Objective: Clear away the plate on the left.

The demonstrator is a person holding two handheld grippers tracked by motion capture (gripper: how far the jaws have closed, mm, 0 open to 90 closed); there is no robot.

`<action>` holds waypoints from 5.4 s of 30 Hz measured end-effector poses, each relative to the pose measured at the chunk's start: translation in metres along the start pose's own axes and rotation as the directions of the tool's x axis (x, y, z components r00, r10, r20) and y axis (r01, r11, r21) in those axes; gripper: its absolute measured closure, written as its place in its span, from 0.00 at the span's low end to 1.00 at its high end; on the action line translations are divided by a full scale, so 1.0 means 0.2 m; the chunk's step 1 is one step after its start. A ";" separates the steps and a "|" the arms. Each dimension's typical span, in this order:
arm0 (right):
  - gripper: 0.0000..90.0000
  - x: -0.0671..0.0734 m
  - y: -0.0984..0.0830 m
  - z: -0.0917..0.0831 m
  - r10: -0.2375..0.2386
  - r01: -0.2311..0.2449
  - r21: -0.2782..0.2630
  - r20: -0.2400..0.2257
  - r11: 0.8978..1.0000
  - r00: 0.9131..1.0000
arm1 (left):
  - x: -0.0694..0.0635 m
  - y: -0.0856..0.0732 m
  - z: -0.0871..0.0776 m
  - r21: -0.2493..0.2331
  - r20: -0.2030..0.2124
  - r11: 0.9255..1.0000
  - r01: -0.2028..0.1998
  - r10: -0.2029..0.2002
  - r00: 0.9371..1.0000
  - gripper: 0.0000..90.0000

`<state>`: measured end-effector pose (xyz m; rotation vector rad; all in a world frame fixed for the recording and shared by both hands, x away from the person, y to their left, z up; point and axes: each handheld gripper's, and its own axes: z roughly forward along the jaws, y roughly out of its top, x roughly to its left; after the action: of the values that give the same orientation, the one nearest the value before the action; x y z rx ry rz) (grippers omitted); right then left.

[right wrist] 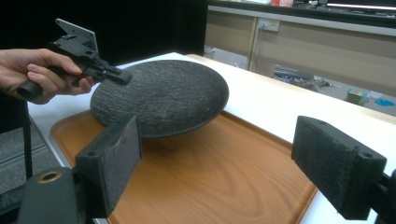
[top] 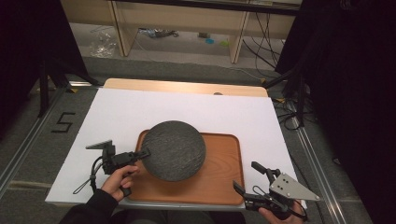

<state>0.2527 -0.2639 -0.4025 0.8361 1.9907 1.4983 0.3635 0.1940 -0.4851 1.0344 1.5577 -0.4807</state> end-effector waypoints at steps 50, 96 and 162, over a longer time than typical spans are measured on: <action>0.19 0.00 0.00 0.00 -0.013 0.013 -0.005 0.005 1.000 1.000 | -0.07 -0.13 0.12 0.318 -0.129 0.905 -0.283 0.337 0.933 0.89; 0.19 0.00 0.00 0.00 -0.005 0.005 0.002 0.004 1.000 1.000 | -0.15 -0.16 0.03 0.332 -0.142 0.856 -0.397 0.461 0.876 0.32; 0.19 0.00 0.00 0.01 -0.012 0.012 -0.004 0.002 1.000 1.000 | -0.37 -0.18 -0.37 0.005 -0.137 0.534 -0.845 0.838 0.529 0.19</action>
<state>0.2541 -0.2633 -0.4039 0.8226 1.9870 1.4939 0.2894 0.2063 -0.4039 1.6420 0.9601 0.3358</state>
